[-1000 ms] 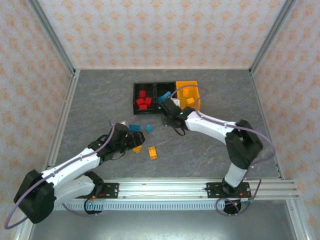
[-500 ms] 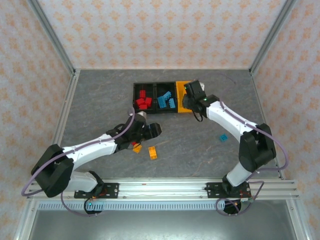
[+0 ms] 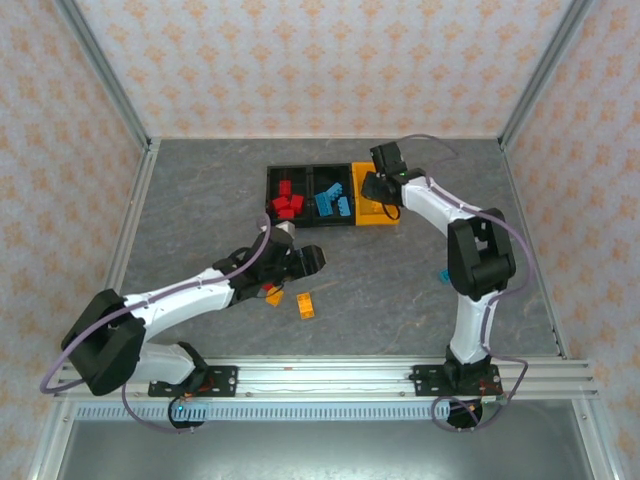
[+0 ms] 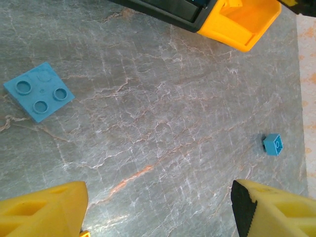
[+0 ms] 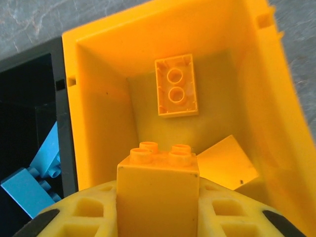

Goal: Sort the legos into containers by color
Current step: Place the lego in the container, then pick up the lego from the middle-right of the table.

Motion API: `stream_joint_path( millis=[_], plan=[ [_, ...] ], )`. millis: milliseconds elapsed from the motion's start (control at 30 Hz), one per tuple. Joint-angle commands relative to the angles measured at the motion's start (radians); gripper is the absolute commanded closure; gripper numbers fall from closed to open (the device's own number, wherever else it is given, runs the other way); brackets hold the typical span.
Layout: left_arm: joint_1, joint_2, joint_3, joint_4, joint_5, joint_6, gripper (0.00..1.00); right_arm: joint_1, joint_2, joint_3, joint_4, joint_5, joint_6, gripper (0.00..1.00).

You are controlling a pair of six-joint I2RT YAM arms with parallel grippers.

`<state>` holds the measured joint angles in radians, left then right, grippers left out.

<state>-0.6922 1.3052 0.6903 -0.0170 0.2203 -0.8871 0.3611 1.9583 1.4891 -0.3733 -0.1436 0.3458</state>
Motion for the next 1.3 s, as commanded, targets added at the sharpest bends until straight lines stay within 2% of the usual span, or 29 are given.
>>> stream_joint_path(
  millis=[0, 233, 400, 500, 700, 767, 867, 933, 1067, 1267],
  plan=[
    [-0.006, -0.031, -0.03, -0.016, -0.041, -0.007, 0.22, -0.002, 0.021, 0.03, 0.021, -0.042, -0.002, 0.67],
    [-0.005, -0.038, -0.035, -0.032, -0.053, -0.004, 0.22, -0.002, 0.028, 0.023, 0.028, -0.045, 0.007, 0.62],
    [-0.006, -0.047, -0.036, -0.041, -0.061, -0.007, 0.22, -0.001, 0.019, 0.024, 0.02, -0.037, 0.012, 0.52],
    [-0.004, -0.061, -0.034, -0.062, -0.077, -0.003, 0.22, -0.001, -0.014, 0.017, 0.019, -0.03, 0.01, 0.47],
    [0.006, -0.095, -0.022, -0.109, -0.11, 0.021, 0.22, 0.001, -0.14, -0.019, -0.015, -0.011, 0.002, 0.46],
    [0.013, -0.1, -0.016, -0.119, -0.111, 0.043, 0.21, 0.003, -0.194, -0.047, -0.033, -0.002, 0.004, 0.41],
    [0.023, -0.091, 0.011, -0.124, -0.082, 0.111, 0.21, 0.004, -0.283, -0.121, -0.058, 0.038, 0.018, 0.36],
    [0.023, -0.059, 0.063, -0.148, -0.062, 0.201, 0.2, 0.001, -0.34, -0.166, -0.096, 0.088, 0.037, 0.34],
    [0.002, 0.033, 0.177, -0.18, -0.041, 0.367, 0.18, -0.03, -0.441, -0.28, -0.167, 0.188, 0.126, 0.24],
    [-0.08, 0.17, 0.334, -0.184, -0.027, 0.509, 0.17, -0.166, -0.544, -0.481, -0.234, 0.157, 0.251, 0.21]
  ],
)
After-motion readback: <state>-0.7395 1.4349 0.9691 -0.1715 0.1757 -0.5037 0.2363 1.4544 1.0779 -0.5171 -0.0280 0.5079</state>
